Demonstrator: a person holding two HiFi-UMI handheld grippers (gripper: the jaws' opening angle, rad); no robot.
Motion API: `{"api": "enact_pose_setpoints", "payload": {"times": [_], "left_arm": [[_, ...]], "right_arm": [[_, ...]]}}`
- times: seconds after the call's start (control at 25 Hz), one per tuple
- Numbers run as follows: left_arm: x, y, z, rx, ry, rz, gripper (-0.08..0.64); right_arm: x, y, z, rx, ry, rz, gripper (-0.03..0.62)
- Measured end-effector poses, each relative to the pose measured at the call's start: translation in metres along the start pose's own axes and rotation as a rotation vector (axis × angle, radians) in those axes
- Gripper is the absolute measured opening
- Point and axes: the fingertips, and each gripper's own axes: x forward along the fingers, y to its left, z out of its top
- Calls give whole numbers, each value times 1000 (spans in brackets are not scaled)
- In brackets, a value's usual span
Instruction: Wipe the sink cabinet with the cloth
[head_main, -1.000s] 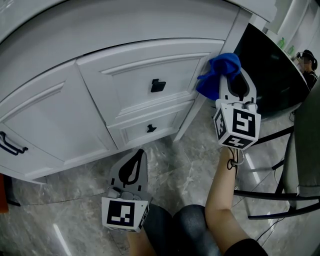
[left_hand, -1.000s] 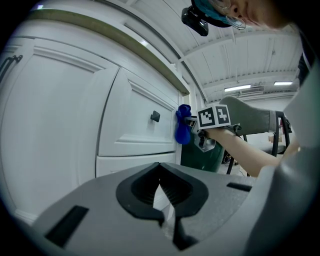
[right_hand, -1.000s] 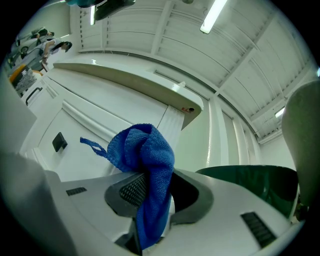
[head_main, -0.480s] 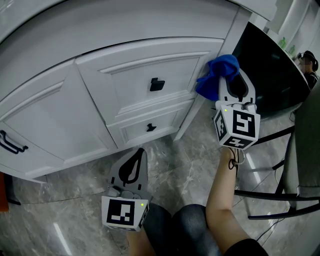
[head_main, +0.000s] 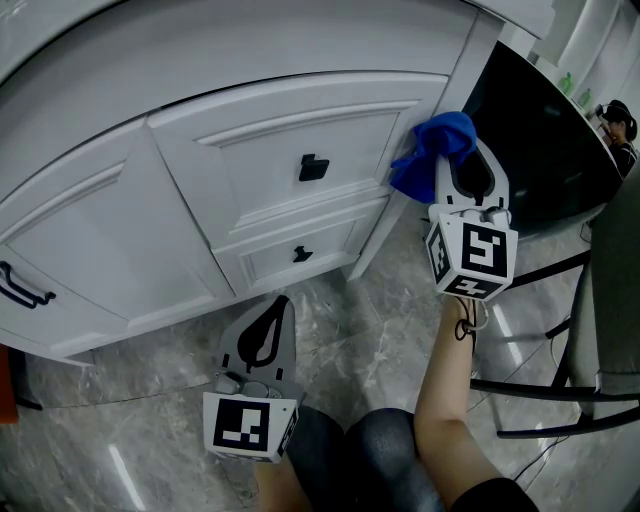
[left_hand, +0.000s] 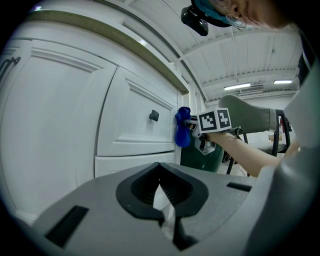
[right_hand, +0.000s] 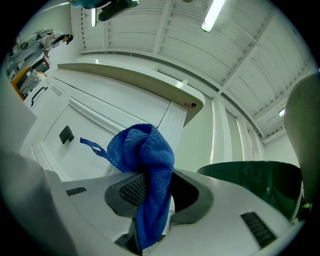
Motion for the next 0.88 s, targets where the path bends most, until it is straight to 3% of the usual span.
{"api": "enact_pose_setpoints", "payload": {"times": [0.88], "left_arm": [[0, 0, 0, 0, -1, -2, 3]], "right_arm": [[-6, 10, -24, -23, 29, 20, 115]]}}
